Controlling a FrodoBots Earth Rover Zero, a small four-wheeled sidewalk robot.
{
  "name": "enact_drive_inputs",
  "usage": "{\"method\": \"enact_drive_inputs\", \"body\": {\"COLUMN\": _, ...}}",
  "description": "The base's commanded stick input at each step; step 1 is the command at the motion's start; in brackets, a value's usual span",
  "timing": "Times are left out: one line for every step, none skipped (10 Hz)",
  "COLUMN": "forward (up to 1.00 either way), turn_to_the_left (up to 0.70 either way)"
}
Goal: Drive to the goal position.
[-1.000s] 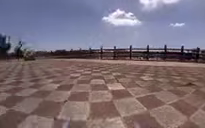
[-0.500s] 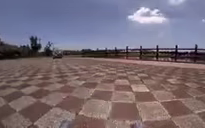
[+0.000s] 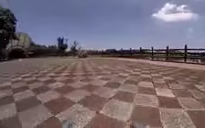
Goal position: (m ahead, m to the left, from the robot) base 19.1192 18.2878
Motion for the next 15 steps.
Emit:
{"method": "enact_drive_inputs", "body": {"forward": 0.0, "turn_to_the_left": 0.45}}
{"method": "enact_drive_inputs", "body": {"forward": 0.0, "turn_to_the_left": 0.45}}
{"method": "enact_drive_inputs", "body": {"forward": 0.0, "turn_to_the_left": 0.45}}
{"method": "enact_drive_inputs", "body": {"forward": 0.0, "turn_to_the_left": 0.45}}
{"method": "enact_drive_inputs", "body": {"forward": 0.0, "turn_to_the_left": 0.45}}
{"method": "enact_drive_inputs", "body": {"forward": 0.0, "turn_to_the_left": 0.45}}
{"method": "enact_drive_inputs", "body": {"forward": 0.0, "turn_to_the_left": 0.45}}
{"method": "enact_drive_inputs", "body": {"forward": 0.0, "turn_to_the_left": 0.45}}
{"method": "enact_drive_inputs", "body": {"forward": 0.0, "turn_to_the_left": 0.45}}
{"method": "enact_drive_inputs", "body": {"forward": 0.0, "turn_to_the_left": 0.45}}
{"method": "enact_drive_inputs", "body": {"forward": 0.0, "turn_to_the_left": 0.45}}
{"method": "enact_drive_inputs", "body": {"forward": 0.0, "turn_to_the_left": 0.45}}
{"method": "enact_drive_inputs", "body": {"forward": 0.0, "turn_to_the_left": 0.31}}
{"method": "enact_drive_inputs", "body": {"forward": 0.0, "turn_to_the_left": 0.0}}
{"method": "enact_drive_inputs", "body": {"forward": 0.0, "turn_to_the_left": 0.0}}
